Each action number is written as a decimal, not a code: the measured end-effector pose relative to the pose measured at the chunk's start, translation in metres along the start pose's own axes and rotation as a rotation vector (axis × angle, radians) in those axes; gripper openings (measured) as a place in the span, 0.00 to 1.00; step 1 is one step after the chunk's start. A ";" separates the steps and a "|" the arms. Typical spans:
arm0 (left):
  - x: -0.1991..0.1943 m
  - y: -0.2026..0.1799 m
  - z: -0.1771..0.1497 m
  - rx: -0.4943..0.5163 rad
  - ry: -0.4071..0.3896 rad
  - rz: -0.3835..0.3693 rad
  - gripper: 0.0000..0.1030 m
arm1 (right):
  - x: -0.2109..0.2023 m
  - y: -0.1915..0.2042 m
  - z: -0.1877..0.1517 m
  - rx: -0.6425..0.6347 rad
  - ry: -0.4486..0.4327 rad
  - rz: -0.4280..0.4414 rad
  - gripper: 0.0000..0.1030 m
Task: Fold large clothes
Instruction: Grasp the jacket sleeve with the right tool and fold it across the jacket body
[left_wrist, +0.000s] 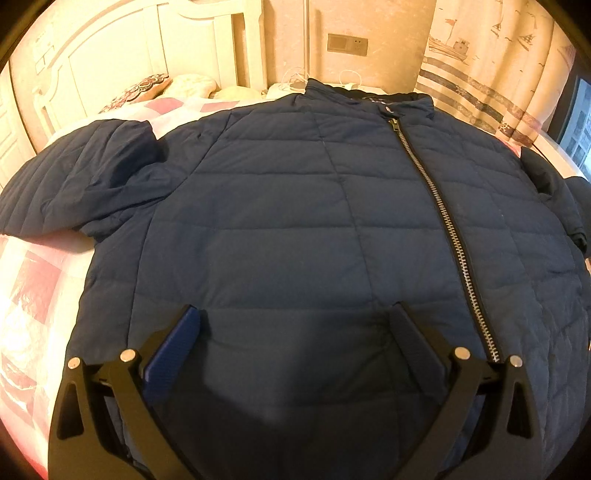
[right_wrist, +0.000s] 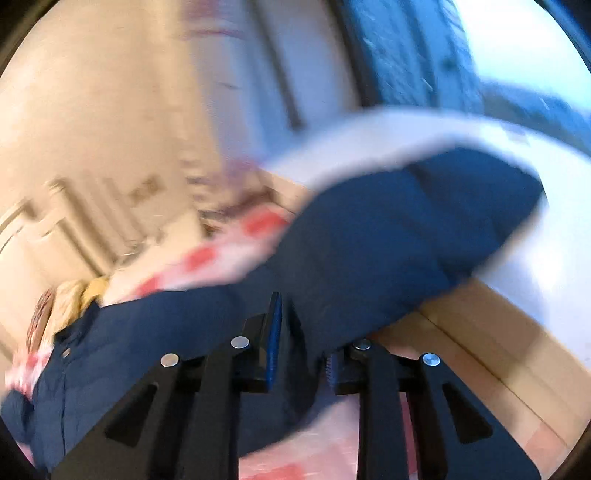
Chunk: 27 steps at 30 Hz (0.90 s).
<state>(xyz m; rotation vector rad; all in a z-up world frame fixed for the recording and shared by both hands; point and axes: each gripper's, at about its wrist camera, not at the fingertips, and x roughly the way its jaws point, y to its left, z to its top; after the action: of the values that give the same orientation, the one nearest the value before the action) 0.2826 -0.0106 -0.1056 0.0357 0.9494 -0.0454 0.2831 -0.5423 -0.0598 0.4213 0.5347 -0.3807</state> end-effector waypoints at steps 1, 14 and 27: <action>0.000 0.000 0.000 -0.001 -0.001 -0.001 0.98 | -0.005 0.015 0.001 -0.034 -0.012 0.020 0.22; -0.004 0.004 -0.003 -0.015 -0.013 -0.020 0.98 | -0.014 0.280 -0.089 -0.591 0.160 0.417 0.23; -0.006 0.005 -0.003 -0.022 -0.018 -0.031 0.98 | -0.024 0.262 -0.137 -0.623 0.427 0.461 0.78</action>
<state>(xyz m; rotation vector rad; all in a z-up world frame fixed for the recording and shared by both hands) 0.2773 -0.0051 -0.1026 0.0000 0.9319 -0.0642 0.3262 -0.2499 -0.0792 0.0070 0.9083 0.3321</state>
